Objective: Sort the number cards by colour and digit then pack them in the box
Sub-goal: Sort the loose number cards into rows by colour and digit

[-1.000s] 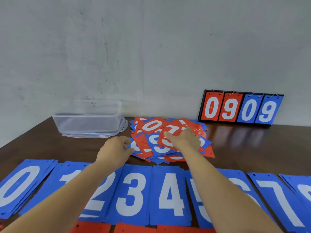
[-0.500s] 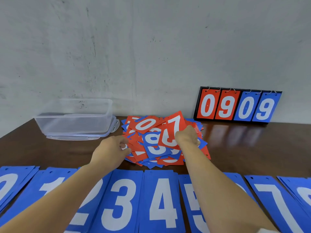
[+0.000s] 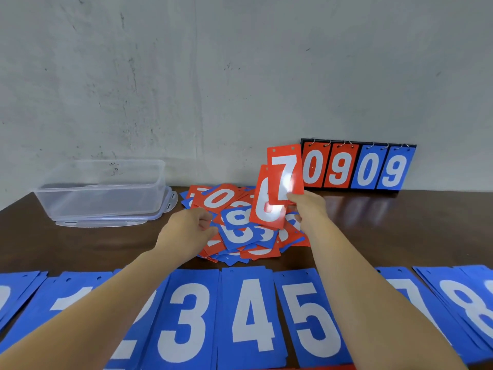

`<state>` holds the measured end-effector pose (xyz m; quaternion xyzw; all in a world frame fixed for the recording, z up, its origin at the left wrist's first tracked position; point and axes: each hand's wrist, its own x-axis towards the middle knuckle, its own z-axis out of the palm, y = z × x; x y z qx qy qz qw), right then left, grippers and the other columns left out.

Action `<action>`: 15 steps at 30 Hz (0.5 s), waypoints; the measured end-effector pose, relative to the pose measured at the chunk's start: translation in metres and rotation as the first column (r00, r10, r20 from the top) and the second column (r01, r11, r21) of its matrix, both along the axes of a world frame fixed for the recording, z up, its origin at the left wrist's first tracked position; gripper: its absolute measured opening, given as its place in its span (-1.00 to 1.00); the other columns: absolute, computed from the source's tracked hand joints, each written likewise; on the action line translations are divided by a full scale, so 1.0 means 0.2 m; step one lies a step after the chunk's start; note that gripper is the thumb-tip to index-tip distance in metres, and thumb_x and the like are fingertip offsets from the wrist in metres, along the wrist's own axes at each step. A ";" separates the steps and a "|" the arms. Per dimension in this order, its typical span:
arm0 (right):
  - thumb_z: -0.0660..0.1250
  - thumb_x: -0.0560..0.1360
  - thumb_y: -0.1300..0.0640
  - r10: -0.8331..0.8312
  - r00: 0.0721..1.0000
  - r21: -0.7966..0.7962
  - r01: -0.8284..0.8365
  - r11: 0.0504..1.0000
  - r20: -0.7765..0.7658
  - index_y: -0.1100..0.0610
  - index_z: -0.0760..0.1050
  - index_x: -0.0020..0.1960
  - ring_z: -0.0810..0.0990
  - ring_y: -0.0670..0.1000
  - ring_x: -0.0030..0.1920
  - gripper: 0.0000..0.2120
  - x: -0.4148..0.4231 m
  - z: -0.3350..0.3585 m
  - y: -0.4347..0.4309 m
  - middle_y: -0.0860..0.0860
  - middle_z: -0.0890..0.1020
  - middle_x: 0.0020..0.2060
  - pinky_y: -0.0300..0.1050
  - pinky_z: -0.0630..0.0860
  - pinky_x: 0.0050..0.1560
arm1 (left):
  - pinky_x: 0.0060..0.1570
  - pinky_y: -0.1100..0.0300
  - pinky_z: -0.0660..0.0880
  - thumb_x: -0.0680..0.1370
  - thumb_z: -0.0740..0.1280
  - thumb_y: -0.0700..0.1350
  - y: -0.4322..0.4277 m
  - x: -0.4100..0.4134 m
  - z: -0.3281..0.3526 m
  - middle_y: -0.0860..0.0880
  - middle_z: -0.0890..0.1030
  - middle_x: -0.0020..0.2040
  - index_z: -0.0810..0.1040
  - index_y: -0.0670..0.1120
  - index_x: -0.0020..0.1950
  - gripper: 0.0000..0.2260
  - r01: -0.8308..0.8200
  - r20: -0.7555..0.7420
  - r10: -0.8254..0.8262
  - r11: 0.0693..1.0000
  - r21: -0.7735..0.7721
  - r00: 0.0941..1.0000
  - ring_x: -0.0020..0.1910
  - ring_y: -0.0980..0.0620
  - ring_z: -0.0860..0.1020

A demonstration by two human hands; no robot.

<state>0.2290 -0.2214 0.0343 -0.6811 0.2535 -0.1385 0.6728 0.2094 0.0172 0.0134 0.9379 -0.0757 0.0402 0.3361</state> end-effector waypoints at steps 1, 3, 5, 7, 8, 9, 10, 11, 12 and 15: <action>0.38 0.52 0.18 0.045 0.999 0.028 -0.046 0.999 0.021 0.10 0.52 0.01 0.61 0.05 0.00 -0.91 -0.01 0.01 0.00 0.06 0.64 0.04 -0.07 0.54 0.02 | 0.11 0.16 0.55 0.52 0.41 -0.01 -0.02 0.00 0.01 0.00 0.62 0.13 0.53 -0.07 0.28 -0.64 0.006 0.015 -0.006 0.999 -0.038 1.000 0.04 0.09 0.58; 0.38 0.52 0.19 0.141 0.988 0.076 -0.146 0.986 0.067 0.10 0.53 0.01 0.65 0.01 -0.10 -0.92 -0.06 0.04 0.00 0.03 0.67 -0.08 -0.13 0.54 -0.11 | 0.03 0.24 0.51 0.52 0.41 0.01 -0.07 -0.02 0.06 -0.01 0.62 0.14 0.50 -0.08 0.32 -0.59 0.032 0.024 -0.029 0.988 -0.148 0.999 0.02 0.11 0.56; 0.37 0.52 0.19 0.244 0.965 0.094 -0.253 0.963 0.097 0.10 0.55 0.00 0.65 -0.04 -0.19 -0.94 -0.11 0.08 0.04 -0.01 0.68 -0.18 -0.19 0.53 -0.25 | -0.05 0.30 0.46 0.52 0.41 0.01 -0.11 -0.04 0.10 -0.02 0.61 0.18 0.45 -0.08 0.37 -0.54 0.067 -0.012 -0.075 0.948 -0.311 0.997 0.04 0.10 0.54; 0.38 0.52 0.20 0.325 0.941 0.079 -0.333 0.940 0.099 0.08 0.57 -0.05 0.64 -0.05 -0.21 -0.96 -0.16 0.11 0.08 -0.03 0.69 -0.24 -0.22 0.48 -0.23 | -0.03 0.27 0.49 0.53 0.40 -0.03 -0.14 -0.07 0.15 -0.04 0.61 0.20 0.45 -0.10 0.37 -0.57 0.085 -0.052 -0.121 0.887 -0.454 0.991 0.05 0.06 0.57; 0.38 0.52 0.20 0.348 0.933 0.067 -0.355 0.933 0.092 0.08 0.57 -0.06 0.63 -0.05 -0.21 -0.96 -0.18 0.12 0.10 -0.03 0.69 -0.25 -0.20 0.46 -0.20 | -0.02 0.24 0.52 0.54 0.39 -0.06 -0.15 -0.08 0.17 -0.05 0.62 0.19 0.49 -0.12 0.34 -0.62 0.082 -0.059 -0.128 0.865 -0.495 0.990 0.04 0.05 0.60; 0.38 0.52 0.19 0.361 0.929 0.040 -0.365 0.930 0.083 0.08 0.58 -0.06 0.63 -0.05 -0.20 -0.97 -0.20 0.12 0.12 -0.02 0.69 -0.24 -0.18 0.45 -0.17 | -0.03 0.24 0.54 0.56 0.37 -0.10 -0.15 -0.09 0.18 -0.06 0.64 0.17 0.54 -0.14 0.27 -0.70 0.070 -0.063 -0.121 0.849 -0.524 0.991 0.02 0.04 0.61; 0.38 0.52 0.17 0.366 0.928 0.009 -0.368 0.930 0.070 0.08 0.57 -0.04 0.63 -0.04 -0.18 -0.97 -0.22 0.13 0.13 -0.01 0.69 -0.21 -0.16 0.46 -0.14 | -0.06 0.25 0.54 0.57 0.36 -0.13 -0.15 -0.10 0.19 -0.07 0.65 0.14 0.58 -0.15 0.20 -0.77 0.050 -0.071 -0.105 0.838 -0.544 0.992 -0.02 0.04 0.61; 0.37 0.53 0.13 0.361 0.931 -0.025 -0.360 0.933 0.062 0.08 0.57 -0.01 0.62 -0.05 -0.17 -0.95 -0.23 0.13 0.15 0.00 0.69 -0.16 -0.15 0.46 -0.12 | -0.09 0.25 0.52 0.57 0.35 -0.15 -0.14 -0.11 0.21 -0.08 0.66 0.11 0.61 -0.16 0.14 -0.83 0.028 -0.083 -0.090 0.827 -0.562 0.992 -0.04 0.03 0.61; 0.35 0.54 0.09 0.344 0.937 -0.060 -0.341 0.938 0.062 0.07 0.56 0.02 0.62 -0.05 -0.17 -0.91 -0.26 0.13 0.16 0.00 0.68 -0.13 -0.13 0.47 -0.10 | -0.10 0.22 0.52 0.58 0.35 -0.17 -0.12 -0.13 0.21 -0.09 0.66 0.10 0.61 -0.16 0.11 -0.85 0.009 -0.099 -0.081 0.815 -0.579 0.992 -0.05 0.02 0.61; 0.32 0.57 0.04 0.305 0.947 -0.147 -0.289 0.946 0.100 0.10 0.57 0.08 0.59 -0.06 -0.21 -0.84 -0.33 0.13 0.18 -0.01 0.66 -0.12 -0.18 0.50 -0.17 | -0.13 0.19 0.55 0.57 0.34 -0.19 -0.05 -0.19 0.23 -0.12 0.66 0.07 0.61 -0.17 0.09 -0.87 -0.028 -0.131 -0.066 0.793 -0.609 0.989 -0.13 0.00 0.61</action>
